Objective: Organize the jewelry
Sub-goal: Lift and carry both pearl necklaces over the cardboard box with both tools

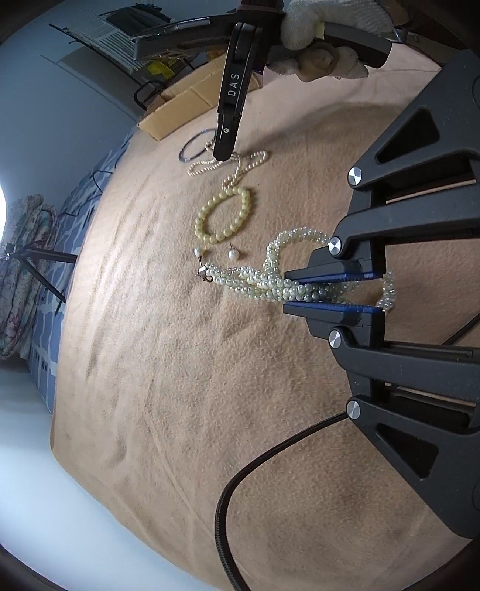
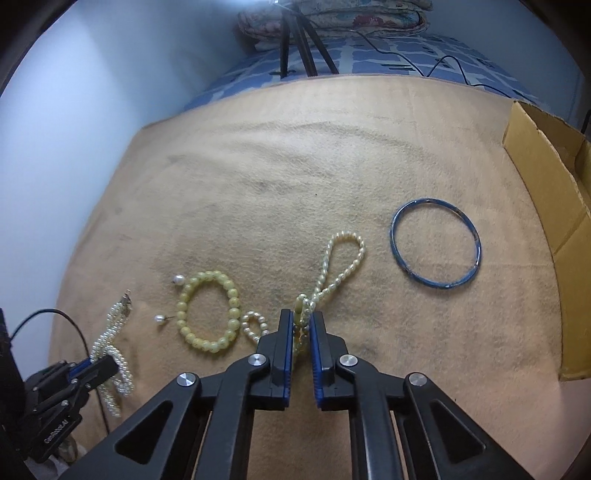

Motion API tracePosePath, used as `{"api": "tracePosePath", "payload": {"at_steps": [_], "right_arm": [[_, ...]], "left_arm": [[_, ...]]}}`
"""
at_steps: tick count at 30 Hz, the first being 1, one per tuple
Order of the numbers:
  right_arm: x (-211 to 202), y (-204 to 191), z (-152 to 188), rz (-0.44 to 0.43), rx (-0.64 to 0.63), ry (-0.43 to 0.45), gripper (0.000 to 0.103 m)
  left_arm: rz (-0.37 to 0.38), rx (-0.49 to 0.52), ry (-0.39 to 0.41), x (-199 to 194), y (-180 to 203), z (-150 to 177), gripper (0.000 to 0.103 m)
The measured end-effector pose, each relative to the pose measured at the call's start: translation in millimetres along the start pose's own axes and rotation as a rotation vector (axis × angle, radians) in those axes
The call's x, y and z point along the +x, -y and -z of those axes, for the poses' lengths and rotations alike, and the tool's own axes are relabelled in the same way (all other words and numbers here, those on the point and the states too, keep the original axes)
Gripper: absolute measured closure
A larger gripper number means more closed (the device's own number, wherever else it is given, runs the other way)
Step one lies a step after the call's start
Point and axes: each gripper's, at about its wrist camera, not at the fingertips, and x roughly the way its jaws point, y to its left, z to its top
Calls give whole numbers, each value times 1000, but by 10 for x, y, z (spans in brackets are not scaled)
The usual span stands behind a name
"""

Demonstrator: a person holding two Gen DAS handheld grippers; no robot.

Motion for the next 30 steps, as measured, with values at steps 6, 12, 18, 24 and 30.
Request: {"api": "tracePosePath", "payload": {"at_steps": [6, 12, 18, 24, 30], "right_arm": [[-195, 33, 59, -40, 13, 28, 97], [-332, 96, 80, -74, 46, 49, 97], [-567, 113, 107, -112, 43, 93, 97], [-849, 143, 138, -141, 32, 137, 97], [-1116, 182, 163, -149, 16, 177, 97]], "left_arm": [[14, 4, 18, -133, 86, 6, 96], [28, 15, 35, -255, 174, 7, 96], [59, 31, 63, -412, 301, -35, 96], [95, 57, 88, -548, 509, -94, 96], [129, 97, 110, -651, 779, -158, 96]]}}
